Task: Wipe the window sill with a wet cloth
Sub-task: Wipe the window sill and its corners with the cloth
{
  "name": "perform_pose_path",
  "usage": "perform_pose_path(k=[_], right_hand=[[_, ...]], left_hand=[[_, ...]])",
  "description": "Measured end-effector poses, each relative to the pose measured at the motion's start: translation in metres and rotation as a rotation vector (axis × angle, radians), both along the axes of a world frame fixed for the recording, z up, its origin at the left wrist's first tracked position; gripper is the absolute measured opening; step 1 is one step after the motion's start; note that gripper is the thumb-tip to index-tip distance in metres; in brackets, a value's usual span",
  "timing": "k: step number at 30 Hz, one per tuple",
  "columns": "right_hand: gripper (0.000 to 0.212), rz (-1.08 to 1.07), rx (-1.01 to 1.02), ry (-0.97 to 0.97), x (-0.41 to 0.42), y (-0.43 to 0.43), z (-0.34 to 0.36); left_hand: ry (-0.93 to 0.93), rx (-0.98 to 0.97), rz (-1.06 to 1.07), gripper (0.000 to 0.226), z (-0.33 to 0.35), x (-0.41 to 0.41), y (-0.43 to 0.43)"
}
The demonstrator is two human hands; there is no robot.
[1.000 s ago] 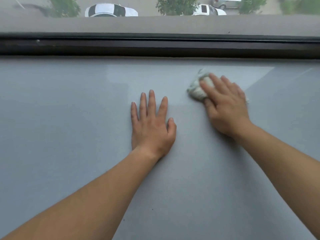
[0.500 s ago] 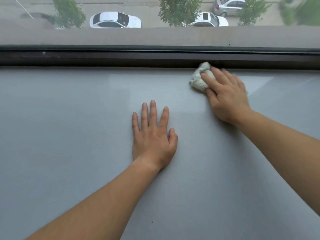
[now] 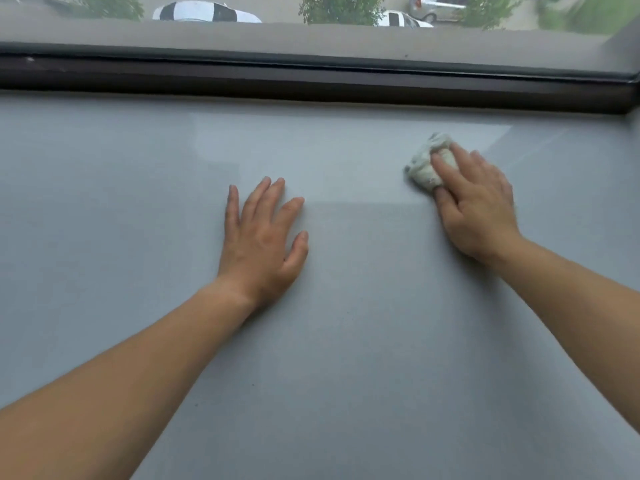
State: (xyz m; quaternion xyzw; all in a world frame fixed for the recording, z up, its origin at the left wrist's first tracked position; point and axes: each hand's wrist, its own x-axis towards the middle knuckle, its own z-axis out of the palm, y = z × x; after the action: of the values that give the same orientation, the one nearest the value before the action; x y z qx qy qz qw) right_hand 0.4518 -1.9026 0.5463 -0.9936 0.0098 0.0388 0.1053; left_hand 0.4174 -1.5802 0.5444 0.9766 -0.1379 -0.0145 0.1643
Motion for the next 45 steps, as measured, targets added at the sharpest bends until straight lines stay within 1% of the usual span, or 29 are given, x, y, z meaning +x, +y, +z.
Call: perform_pose_path(k=[2,3,4,5,7,9,10,11,13,15,16,17,20,22,23,25,27,28,29,32,33,34,35,38,39,40,41,43,45], right_hand=[[0.051,-0.230,0.022,-0.037,-0.002,0.004,-0.004],[0.050,-0.289,0.023,-0.063,-0.007,0.016,-0.006],[0.050,-0.290,0.019,-0.083,-0.016,0.029,-0.007],[0.050,-0.235,0.021,-0.087,-0.028,0.039,-0.008],[0.050,-0.032,0.020,-0.057,-0.052,0.041,-0.008],[0.051,0.151,0.015,-0.009,-0.062,0.021,-0.003],[0.052,0.191,0.000,0.007,-0.060,0.008,-0.002],[0.052,0.179,-0.004,0.011,-0.057,-0.003,-0.002],[0.052,0.009,0.036,-0.002,-0.051,-0.012,-0.004],[0.052,-0.166,0.045,-0.046,-0.060,0.004,-0.005],[0.053,-0.179,0.037,-0.066,-0.072,0.016,-0.006],[0.054,-0.118,0.036,-0.076,-0.087,0.028,-0.008],[0.054,0.222,0.028,-0.040,-0.130,0.032,-0.007],[0.053,0.318,0.019,-0.015,-0.129,0.011,-0.006],[0.053,0.293,0.010,-0.009,-0.123,0.002,-0.006],[0.053,0.116,0.034,-0.010,-0.113,-0.006,-0.007],[0.053,-0.052,0.041,-0.053,-0.121,0.008,-0.007],[0.053,-0.072,0.030,-0.088,-0.134,0.019,-0.007],[0.053,-0.028,0.023,-0.102,-0.151,0.029,-0.008],[0.052,0.278,0.027,-0.045,-0.194,0.030,-0.008],[0.051,0.342,0.026,-0.028,-0.194,0.021,-0.007],[0.051,0.352,0.015,-0.020,-0.190,0.010,-0.006],[0.051,0.296,0.010,-0.019,-0.183,0.003,-0.006],[0.053,-0.100,0.061,-0.038,-0.173,0.011,-0.007],[0.053,-0.189,0.057,-0.060,-0.180,0.026,-0.007],[0.053,-0.196,0.043,-0.080,-0.194,0.041,-0.008],[0.054,-0.126,0.034,-0.088,-0.212,0.053,-0.008],[0.053,0.110,0.036,-0.068,-0.249,0.059,-0.009],[0.051,0.259,0.040,-0.041,-0.259,0.041,-0.007]], left_hand=[[-0.028,-0.031,-0.021,0.054,0.002,-0.024,-0.011],[-0.026,-0.054,-0.026,0.052,0.003,-0.043,-0.019],[-0.016,-0.078,-0.034,0.051,0.004,-0.064,-0.030],[0.005,-0.093,-0.036,0.051,0.004,-0.084,-0.041],[0.073,-0.103,0.016,0.053,0.004,-0.116,-0.061],[0.125,-0.082,0.100,0.057,0.000,-0.128,-0.072],[0.129,-0.042,0.114,0.058,-0.002,-0.130,-0.074],[0.121,0.013,0.105,0.060,-0.004,-0.130,-0.075],[0.111,0.123,0.079,0.063,-0.006,-0.131,-0.077],[0.113,0.163,0.090,0.065,-0.007,-0.132,-0.081],[0.113,0.166,0.096,0.066,-0.007,-0.133,-0.082],[0.115,0.172,0.096,0.067,-0.007,-0.133,-0.083],[0.114,0.188,0.092,0.067,-0.007,-0.132,-0.083],[0.119,0.194,0.100,0.067,-0.006,-0.132,-0.083],[0.122,0.194,0.101,0.067,-0.005,-0.133,-0.084],[0.128,0.185,0.105,0.067,-0.004,-0.133,-0.085],[0.125,0.183,0.109,0.066,-0.005,-0.133,-0.085],[0.121,0.182,0.112,0.066,-0.005,-0.134,-0.084],[0.119,0.179,0.113,0.066,-0.006,-0.134,-0.084],[0.121,0.166,0.117,0.065,-0.008,-0.133,-0.082],[0.122,0.166,0.116,0.065,-0.007,-0.132,-0.082],[0.121,0.169,0.116,0.065,-0.007,-0.132,-0.082],[0.117,0.174,0.116,0.066,-0.007,-0.132,-0.082],[0.117,0.195,0.109,0.066,-0.008,-0.131,-0.083],[0.114,0.203,0.110,0.066,-0.008,-0.132,-0.084],[0.116,0.209,0.111,0.066,-0.009,-0.132,-0.084],[0.127,0.205,0.111,0.066,-0.008,-0.132,-0.085],[0.159,0.129,0.100,0.067,-0.004,-0.130,-0.083],[0.213,-0.071,0.081,0.066,0.001,-0.127,-0.077]])
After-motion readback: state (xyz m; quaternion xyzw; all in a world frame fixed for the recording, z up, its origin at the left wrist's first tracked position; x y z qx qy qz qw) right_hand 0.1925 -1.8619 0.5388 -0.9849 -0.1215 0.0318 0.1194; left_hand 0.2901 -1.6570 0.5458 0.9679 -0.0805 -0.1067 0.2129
